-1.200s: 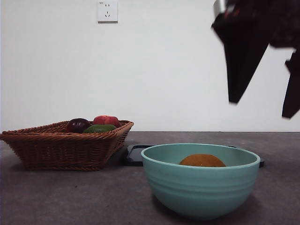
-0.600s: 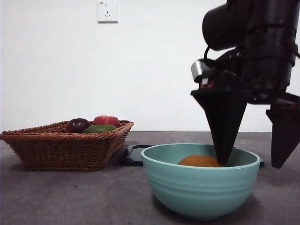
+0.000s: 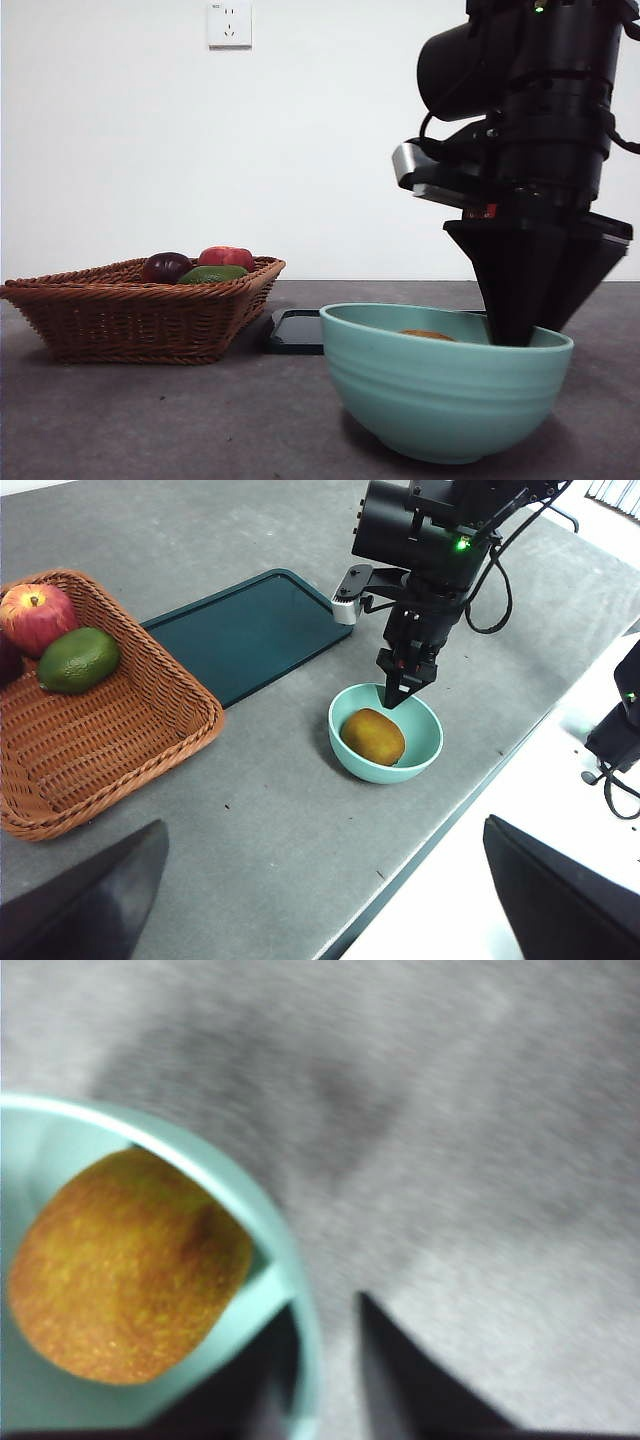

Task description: Pick up the wifruite, put it on the bowl, pick up the plate, put it on desk

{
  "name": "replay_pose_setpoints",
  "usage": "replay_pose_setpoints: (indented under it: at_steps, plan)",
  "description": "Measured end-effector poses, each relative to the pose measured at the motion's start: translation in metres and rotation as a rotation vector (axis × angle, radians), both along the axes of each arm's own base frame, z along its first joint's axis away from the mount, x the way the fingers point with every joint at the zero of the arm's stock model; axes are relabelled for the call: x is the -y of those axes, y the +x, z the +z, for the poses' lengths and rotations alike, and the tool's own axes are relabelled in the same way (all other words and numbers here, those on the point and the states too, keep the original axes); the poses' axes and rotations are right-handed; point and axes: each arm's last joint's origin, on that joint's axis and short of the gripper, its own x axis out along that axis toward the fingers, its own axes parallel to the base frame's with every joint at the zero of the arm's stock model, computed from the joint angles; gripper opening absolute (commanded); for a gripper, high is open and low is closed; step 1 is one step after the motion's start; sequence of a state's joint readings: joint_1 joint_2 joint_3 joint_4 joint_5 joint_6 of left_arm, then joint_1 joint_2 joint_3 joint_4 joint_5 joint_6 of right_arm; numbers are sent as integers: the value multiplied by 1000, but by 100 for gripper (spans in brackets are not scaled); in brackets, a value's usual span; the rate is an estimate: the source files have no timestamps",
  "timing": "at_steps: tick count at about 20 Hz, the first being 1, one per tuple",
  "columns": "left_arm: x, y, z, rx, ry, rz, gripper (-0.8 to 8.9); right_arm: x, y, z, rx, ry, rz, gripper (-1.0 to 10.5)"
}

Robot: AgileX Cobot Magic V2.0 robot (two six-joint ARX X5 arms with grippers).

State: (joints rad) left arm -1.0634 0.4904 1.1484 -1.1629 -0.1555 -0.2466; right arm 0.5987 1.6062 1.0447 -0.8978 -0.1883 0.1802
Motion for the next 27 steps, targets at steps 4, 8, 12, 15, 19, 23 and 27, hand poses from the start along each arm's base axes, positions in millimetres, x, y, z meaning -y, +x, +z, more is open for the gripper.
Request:
replay_pose_setpoints:
  at_steps: [4,8,12,15,19,23,27]
  plan:
    - [0,0,0,0,0,0,500,-3,-1,0,9,11,12,8]
    - [0,0,0,0,0,0,500,-4,1,4,13,6,9,8]
    - [0,0,0,0,0,0,500,-5,17,25,48,15,3,8]
    - [0,0,0,0,0,0,500,-5,43,45,84,4,-14,8]
    - [0,0,0,0,0,0,500,-6,87,60,102,3,-30,8]
    - [0,0,0,0,0,0,500,-5,126,62,119,5,-53,8]
    - [0,0,0,0,0,0,500,-5,160,45,118,3,-78,8]
